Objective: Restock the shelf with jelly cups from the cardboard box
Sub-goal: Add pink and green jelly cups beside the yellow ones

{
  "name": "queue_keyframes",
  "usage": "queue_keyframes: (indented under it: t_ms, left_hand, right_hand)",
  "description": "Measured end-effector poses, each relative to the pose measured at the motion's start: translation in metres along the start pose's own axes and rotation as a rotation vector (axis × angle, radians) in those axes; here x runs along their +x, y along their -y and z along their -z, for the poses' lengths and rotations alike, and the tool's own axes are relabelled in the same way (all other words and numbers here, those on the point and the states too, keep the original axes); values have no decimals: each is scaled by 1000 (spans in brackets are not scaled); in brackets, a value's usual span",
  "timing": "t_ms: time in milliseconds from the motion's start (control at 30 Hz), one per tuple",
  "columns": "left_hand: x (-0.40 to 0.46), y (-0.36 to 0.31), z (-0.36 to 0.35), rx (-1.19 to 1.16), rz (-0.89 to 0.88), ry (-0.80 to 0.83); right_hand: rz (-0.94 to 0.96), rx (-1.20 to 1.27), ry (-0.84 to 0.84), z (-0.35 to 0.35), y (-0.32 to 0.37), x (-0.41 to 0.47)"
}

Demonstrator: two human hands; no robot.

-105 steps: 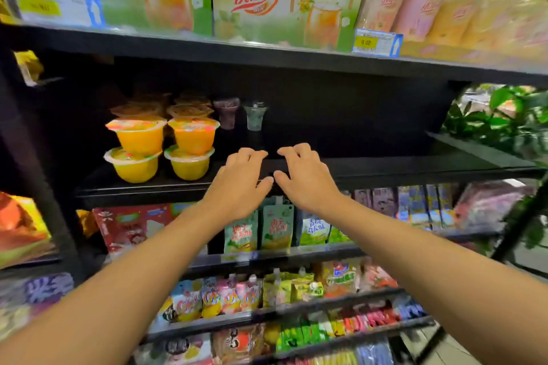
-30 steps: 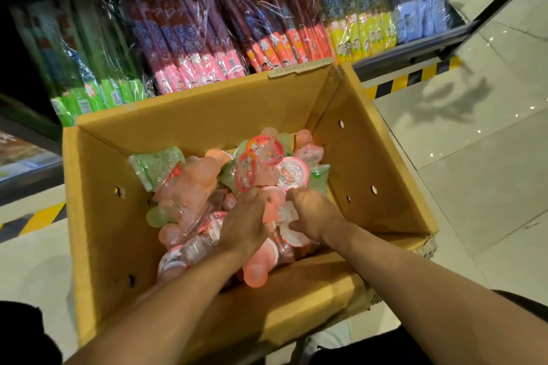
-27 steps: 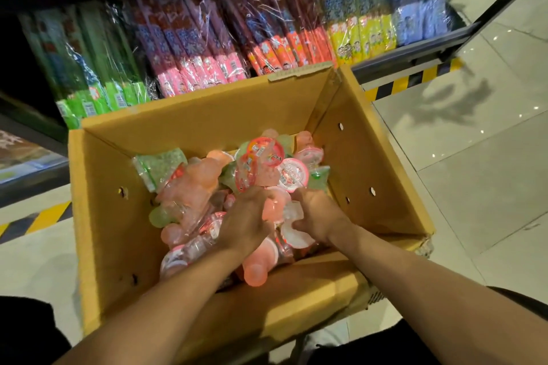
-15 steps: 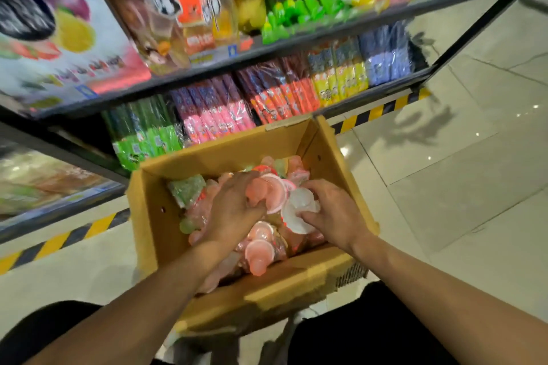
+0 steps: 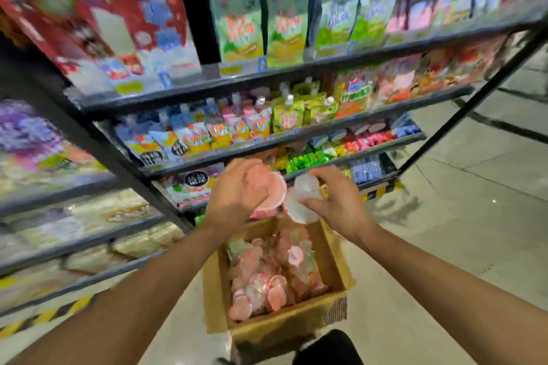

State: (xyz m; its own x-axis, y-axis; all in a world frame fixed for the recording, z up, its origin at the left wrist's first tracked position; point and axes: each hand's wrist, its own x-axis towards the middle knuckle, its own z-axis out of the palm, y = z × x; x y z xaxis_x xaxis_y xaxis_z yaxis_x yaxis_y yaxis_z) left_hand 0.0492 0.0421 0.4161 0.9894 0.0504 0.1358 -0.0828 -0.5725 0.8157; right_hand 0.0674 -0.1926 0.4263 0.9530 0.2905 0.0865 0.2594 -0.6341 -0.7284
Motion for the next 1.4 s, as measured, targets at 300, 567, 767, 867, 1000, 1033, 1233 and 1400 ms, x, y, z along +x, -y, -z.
queue_keyframes:
  t_ms: [300,567,767,867,1000,1033,1233,1400]
  left_hand:
    - [28,-138,95,52,-34,-228]
    - [38,-206,114,136,43,-445]
    - [53,-241,120,124,23,-534]
    - [65,-253,128,138,-8,-544]
    - [86,-265,141,150,-57,-570]
    - [90,-268,144,142,-69,-575]
    - [108,-281,156,109,-131,-560]
    - [121,-289,162,71,-174,-535]
  right_hand:
    - [181,87,-75,102,112,55]
    - [367,94,27,166,148,99]
    - [374,133,-18,199,158,119]
    - [370,138,-53,214,168,127]
    - [349,131,-112,227,181,136]
    - [350,124,-129,230,185,138]
    - [319,87,-221,244,201,148]
    - [326,55,-222,258,204,159]
